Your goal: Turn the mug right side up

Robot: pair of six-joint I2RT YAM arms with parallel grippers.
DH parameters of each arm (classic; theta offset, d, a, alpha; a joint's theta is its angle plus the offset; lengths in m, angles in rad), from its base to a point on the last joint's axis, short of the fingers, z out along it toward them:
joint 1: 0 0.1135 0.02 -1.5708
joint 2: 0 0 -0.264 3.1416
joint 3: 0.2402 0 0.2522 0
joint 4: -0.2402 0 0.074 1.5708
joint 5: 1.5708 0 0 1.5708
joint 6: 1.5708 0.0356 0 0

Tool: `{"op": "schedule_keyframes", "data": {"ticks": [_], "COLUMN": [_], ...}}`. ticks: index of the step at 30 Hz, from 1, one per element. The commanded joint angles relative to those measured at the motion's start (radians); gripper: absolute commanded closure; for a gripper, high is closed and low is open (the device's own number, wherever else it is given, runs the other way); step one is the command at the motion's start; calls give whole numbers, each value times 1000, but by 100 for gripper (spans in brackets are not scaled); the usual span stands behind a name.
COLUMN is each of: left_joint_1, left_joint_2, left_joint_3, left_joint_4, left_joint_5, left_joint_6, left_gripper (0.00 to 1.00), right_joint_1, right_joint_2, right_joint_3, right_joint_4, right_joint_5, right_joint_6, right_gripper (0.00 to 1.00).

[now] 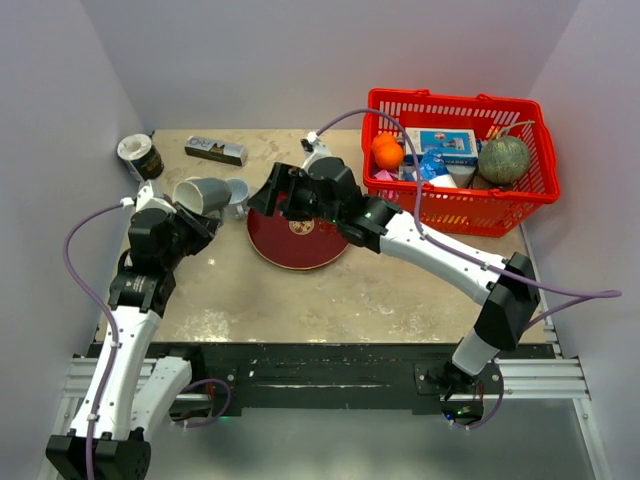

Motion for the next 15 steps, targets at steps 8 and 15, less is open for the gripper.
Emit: {"op": "schedule_keyframes", "data": {"ticks": [8, 15], "left_joint_1": [3, 3], "left_joint_2": [59, 192], "left_joint_3": [3, -42], "left_joint_4": [-267, -184], "left_joint_5": [-369, -411], "left_joint_6": [278, 278], "left_gripper": [100, 100], "right_joint_1": [-58, -61], "right_joint_2": [-28, -2], "right_joint_3": [-25, -18], "right_joint_4": [-166, -195], "right_joint_5": [111, 96], "right_joint_6": [-2, -6], "right_gripper": [16, 16]}}
